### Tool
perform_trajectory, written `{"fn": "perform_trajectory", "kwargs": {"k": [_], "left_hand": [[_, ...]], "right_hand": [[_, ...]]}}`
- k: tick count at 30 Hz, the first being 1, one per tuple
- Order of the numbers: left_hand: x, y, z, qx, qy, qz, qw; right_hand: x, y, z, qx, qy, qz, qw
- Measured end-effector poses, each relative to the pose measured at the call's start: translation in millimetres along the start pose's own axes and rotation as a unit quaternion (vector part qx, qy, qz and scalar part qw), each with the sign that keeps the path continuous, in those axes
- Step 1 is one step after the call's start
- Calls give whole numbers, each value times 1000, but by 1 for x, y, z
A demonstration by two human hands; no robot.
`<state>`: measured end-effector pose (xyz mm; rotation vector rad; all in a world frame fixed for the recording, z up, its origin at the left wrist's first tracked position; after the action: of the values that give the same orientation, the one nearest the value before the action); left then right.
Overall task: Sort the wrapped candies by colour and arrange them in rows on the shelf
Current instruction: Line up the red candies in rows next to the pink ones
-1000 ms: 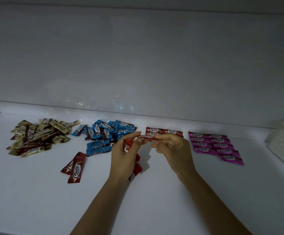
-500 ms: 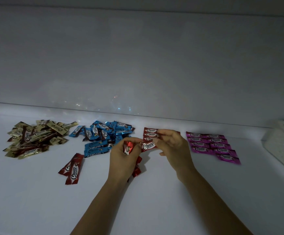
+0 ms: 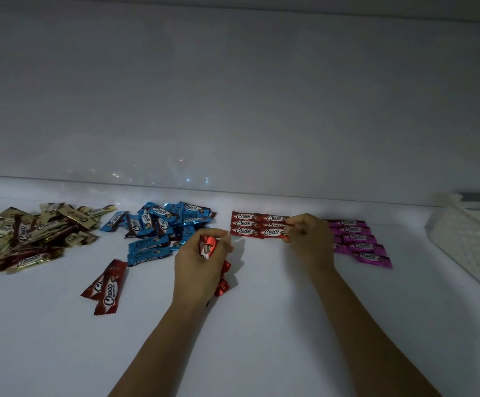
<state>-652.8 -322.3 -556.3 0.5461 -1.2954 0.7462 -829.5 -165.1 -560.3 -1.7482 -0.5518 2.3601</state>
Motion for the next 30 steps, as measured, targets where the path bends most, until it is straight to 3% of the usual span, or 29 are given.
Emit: {"fn": "perform_trajectory", "kwargs": {"k": [4, 8, 14, 22, 30], "left_hand": [[1, 1, 0, 2, -1, -9, 1000], [-1, 1, 2, 3, -2, -4, 1000], [2, 1, 2, 5, 7, 2, 1000], [2, -1, 1, 12, 6, 9, 1000], [1, -1, 0, 16, 4, -4, 1000]], "right_hand": [[-5, 2, -2, 16, -40, -85, 995], [-21, 0, -9, 23, -99, -227, 969], [-31, 1, -13, 19, -117, -317, 941], [-37, 18, -46, -96, -186, -345, 915], [-34, 15, -45, -82, -174, -328, 925]]}}
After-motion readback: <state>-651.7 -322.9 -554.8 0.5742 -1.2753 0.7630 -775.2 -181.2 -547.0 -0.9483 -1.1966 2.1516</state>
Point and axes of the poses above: each hand's wrist, its own z-axis towards the middle knuckle, its own y-axis out of the palm, x = y × z, the point moved 7 cm from there along z, towards the middle knuckle, and after that the axes turned 1 degree about -z, right-handed, at the moved point
